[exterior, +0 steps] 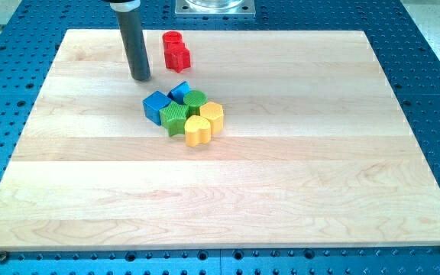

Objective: Move the triangle into the green circle

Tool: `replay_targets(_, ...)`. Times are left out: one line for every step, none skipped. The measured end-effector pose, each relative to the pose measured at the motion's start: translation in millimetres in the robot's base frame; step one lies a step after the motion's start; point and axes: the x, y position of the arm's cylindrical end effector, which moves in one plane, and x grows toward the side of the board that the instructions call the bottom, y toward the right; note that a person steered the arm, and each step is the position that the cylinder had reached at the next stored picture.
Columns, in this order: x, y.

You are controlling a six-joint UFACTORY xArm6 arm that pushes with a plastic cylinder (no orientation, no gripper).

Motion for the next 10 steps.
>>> replay_targets(-2.1,-0.1)
replay_targets(-2.5,-0.9)
replay_targets(0.2,52.0)
replay_targets(7.9,93.0)
replay_targets(25.3,156.3)
replay_targets(47.9,185.1)
replay_targets(106.2,185.1)
replay_targets(184.7,207.0)
replay_targets(242.9,185.6)
replay_targets(248.6,171.1)
